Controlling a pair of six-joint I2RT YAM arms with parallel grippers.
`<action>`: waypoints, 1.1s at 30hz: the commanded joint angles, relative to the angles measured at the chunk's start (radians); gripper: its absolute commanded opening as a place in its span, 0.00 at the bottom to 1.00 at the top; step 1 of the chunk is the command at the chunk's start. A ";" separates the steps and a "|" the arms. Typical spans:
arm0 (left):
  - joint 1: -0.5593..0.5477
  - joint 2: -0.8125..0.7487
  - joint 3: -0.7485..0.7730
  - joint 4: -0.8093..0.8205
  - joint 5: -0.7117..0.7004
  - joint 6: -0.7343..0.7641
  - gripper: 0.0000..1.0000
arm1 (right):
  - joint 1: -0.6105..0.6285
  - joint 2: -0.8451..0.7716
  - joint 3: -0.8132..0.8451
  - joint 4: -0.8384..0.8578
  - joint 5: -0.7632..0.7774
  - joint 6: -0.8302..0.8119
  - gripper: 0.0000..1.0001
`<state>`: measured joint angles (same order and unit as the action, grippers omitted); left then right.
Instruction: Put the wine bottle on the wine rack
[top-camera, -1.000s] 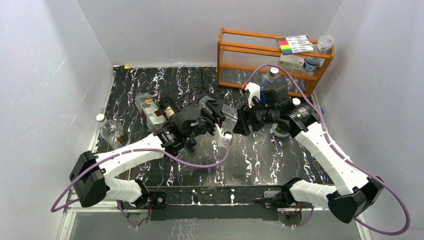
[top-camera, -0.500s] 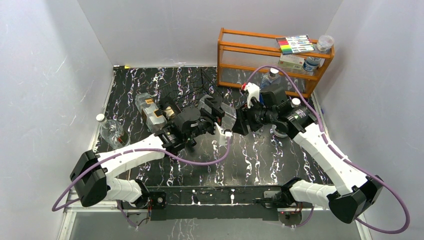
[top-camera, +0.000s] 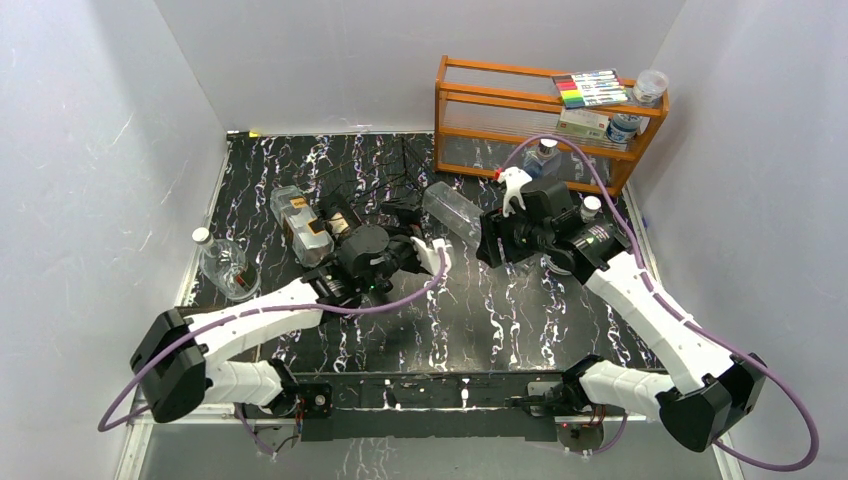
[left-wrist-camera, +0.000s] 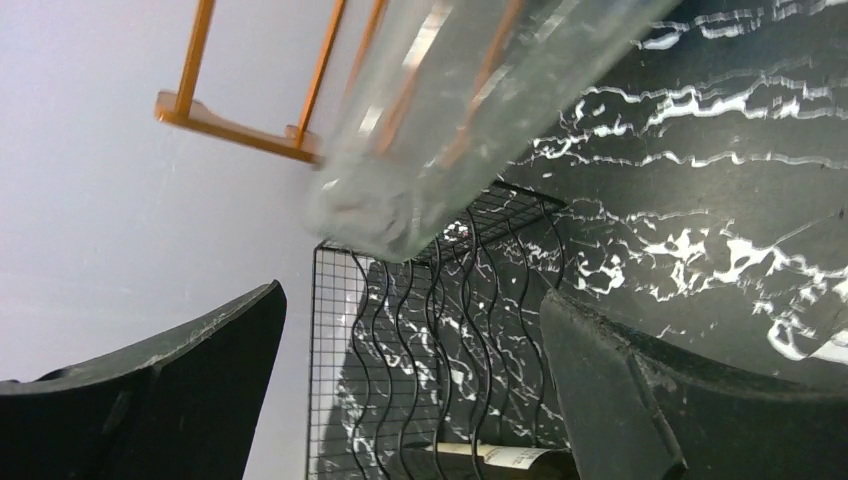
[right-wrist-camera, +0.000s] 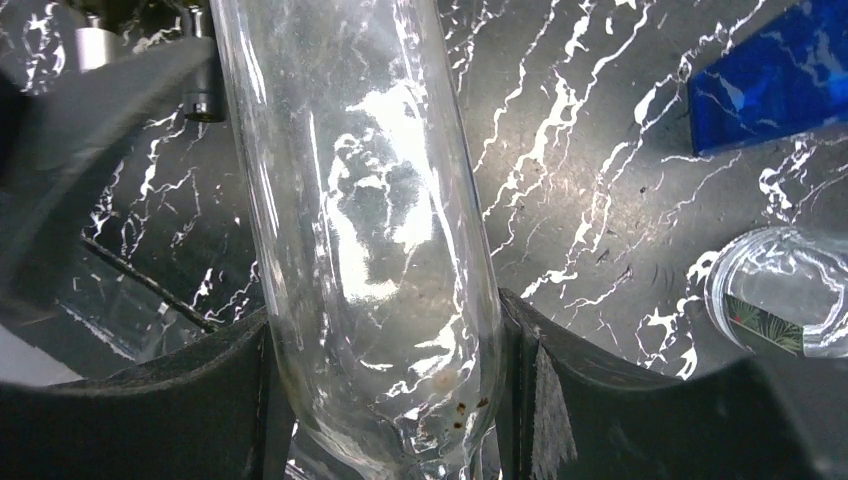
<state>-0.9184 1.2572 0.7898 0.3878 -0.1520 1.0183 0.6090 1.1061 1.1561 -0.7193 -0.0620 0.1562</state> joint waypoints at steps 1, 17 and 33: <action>0.005 -0.123 0.020 -0.013 -0.051 -0.288 0.98 | -0.003 -0.006 -0.031 0.108 0.022 0.034 0.00; 0.005 -0.157 0.375 -0.360 -0.350 -0.897 0.98 | 0.098 0.120 -0.156 0.234 0.031 0.161 0.00; 0.005 -0.348 0.347 -0.501 -0.286 -0.949 0.98 | 0.258 0.295 -0.172 0.520 0.217 0.376 0.00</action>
<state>-0.9176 0.9611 1.1435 -0.0921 -0.4484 0.0769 0.8574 1.4036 0.9520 -0.3946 0.0689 0.4679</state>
